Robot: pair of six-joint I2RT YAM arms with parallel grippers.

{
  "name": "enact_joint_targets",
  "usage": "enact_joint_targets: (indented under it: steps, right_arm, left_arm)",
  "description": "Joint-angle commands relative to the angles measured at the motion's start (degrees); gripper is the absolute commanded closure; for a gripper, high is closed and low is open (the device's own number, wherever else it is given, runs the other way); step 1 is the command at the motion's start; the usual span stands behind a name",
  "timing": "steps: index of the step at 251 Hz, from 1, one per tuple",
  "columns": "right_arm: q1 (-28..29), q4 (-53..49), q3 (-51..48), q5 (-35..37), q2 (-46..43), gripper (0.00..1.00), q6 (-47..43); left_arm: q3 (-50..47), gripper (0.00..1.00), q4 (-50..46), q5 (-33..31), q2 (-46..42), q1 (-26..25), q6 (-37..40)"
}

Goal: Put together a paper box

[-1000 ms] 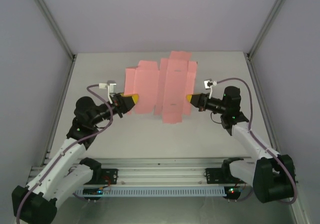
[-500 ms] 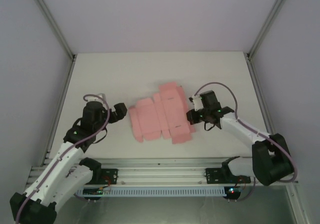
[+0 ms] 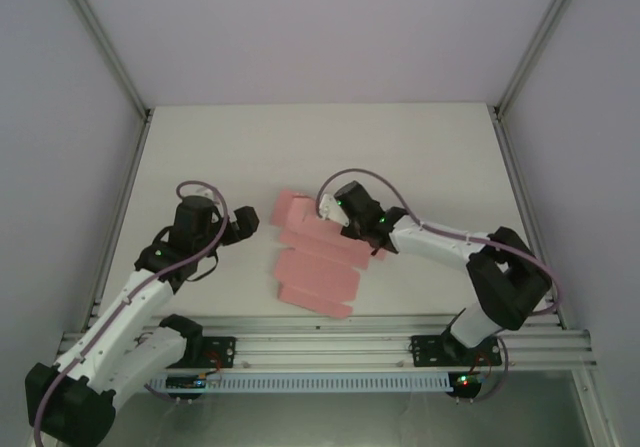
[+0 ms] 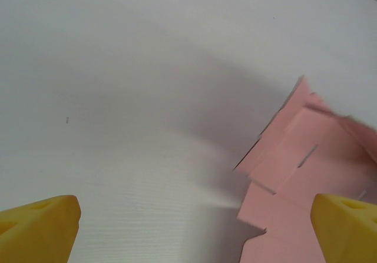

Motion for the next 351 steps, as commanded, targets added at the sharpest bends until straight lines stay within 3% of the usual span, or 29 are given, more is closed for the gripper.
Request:
enact_joint_targets:
  steps: [1,145,291,351]
  right_arm:
    - [1.8,19.1,-3.7,4.7,0.9,1.00,-16.1]
    - [4.3,21.0,-3.3,1.6,0.5,1.00,-17.0]
    - [2.4,15.2,-1.0,1.2,-3.5,1.00,-11.8]
    - [2.3,12.8,-0.1,0.7,-4.4,1.00,-9.5]
  left_arm:
    - [2.5,0.00,1.9,1.9,1.0,0.2,0.8]
    - [10.8,0.00,6.5,5.0,18.4,0.2,7.8]
    - [9.3,0.00,12.5,9.1,23.1,-1.0,12.8]
    - [8.7,0.00,19.5,11.3,25.3,-4.3,14.2]
